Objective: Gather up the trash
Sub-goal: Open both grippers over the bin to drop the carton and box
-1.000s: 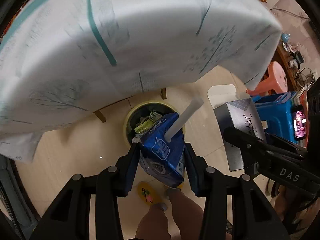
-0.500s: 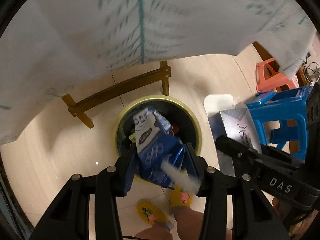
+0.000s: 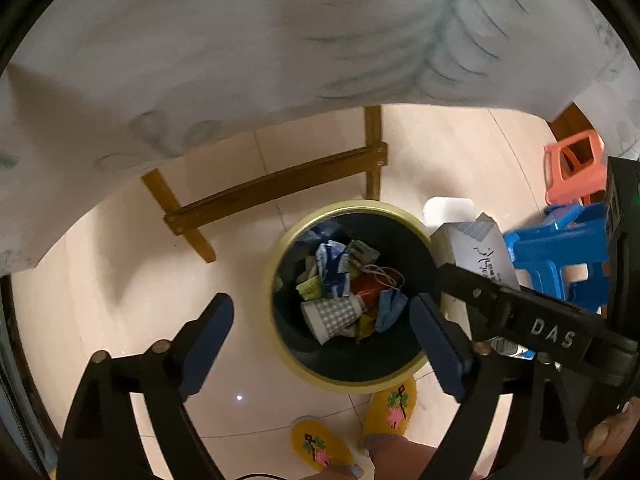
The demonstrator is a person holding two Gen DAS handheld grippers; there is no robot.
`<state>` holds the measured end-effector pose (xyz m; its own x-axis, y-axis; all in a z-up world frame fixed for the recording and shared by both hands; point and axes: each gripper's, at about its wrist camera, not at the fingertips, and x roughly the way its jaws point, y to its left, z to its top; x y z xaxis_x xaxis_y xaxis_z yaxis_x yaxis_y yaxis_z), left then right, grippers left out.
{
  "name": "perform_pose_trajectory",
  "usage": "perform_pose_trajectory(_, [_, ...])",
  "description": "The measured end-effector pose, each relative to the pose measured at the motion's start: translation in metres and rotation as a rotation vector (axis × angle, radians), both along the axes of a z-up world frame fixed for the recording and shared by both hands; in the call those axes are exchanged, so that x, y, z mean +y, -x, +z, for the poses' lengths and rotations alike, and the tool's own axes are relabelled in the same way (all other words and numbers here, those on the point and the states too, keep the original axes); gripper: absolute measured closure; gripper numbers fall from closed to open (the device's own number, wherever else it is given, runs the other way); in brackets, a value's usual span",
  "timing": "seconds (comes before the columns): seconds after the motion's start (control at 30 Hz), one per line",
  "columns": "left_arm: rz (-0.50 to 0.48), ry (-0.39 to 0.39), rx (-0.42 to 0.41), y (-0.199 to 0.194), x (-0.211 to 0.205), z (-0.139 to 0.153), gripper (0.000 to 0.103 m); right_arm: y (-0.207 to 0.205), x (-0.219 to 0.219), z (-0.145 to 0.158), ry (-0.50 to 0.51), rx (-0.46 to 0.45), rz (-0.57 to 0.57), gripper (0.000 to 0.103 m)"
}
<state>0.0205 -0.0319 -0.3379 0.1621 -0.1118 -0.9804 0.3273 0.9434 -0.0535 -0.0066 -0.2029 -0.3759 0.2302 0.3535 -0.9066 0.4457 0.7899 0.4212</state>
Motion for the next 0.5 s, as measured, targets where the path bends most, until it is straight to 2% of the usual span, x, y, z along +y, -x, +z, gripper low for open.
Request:
perform_pose_trajectory(0.2, [0.042,0.016,-0.019,0.005,0.019,0.009,0.006,0.000,0.009,0.013,-0.007,-0.068,0.010,0.032])
perform_pose_trajectory(0.5, [0.084,0.052,-0.023,0.018,0.029,0.034,0.005,0.015,0.009,0.051,0.015,-0.137,0.007,0.031])
